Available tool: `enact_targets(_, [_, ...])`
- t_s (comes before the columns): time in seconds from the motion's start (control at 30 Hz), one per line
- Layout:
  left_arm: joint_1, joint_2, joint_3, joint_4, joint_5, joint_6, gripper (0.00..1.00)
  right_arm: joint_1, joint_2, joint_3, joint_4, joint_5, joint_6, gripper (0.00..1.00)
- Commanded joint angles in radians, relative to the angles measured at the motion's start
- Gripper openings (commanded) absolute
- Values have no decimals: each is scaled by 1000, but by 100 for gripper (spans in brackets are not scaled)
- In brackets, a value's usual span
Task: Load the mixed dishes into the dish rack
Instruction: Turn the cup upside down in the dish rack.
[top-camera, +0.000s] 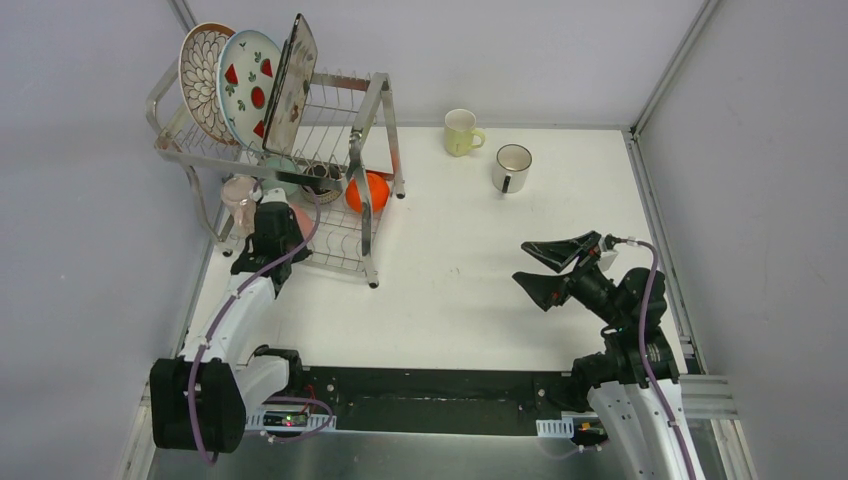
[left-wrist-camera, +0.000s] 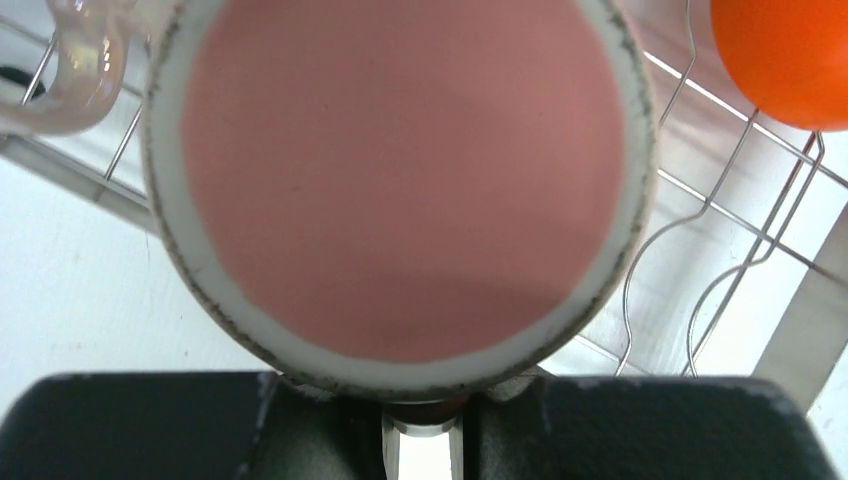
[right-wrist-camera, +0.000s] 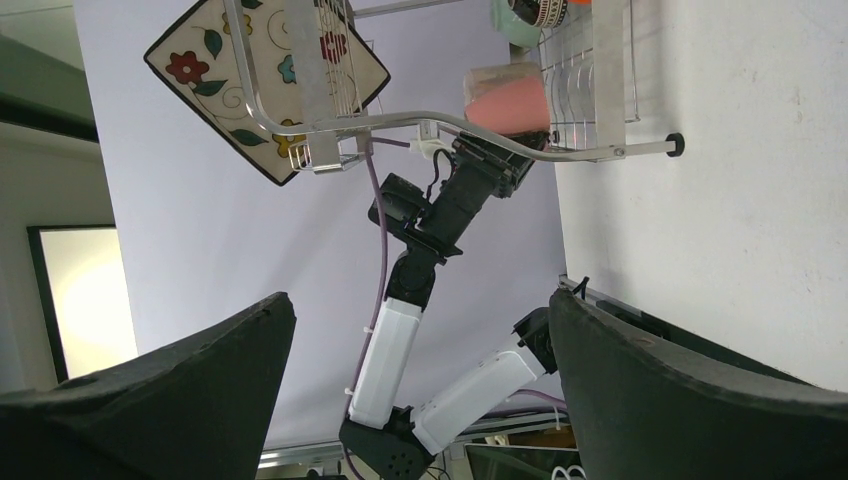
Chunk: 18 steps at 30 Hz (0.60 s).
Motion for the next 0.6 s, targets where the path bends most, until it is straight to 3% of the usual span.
enact_targets(0.0, [14, 45, 27, 229, -24, 123, 0, 3, 0, 48, -8, 21, -5, 100])
enact_targets(0.57, [57, 245, 122, 301, -16, 309, 0, 3, 5, 142, -108, 50, -117, 100])
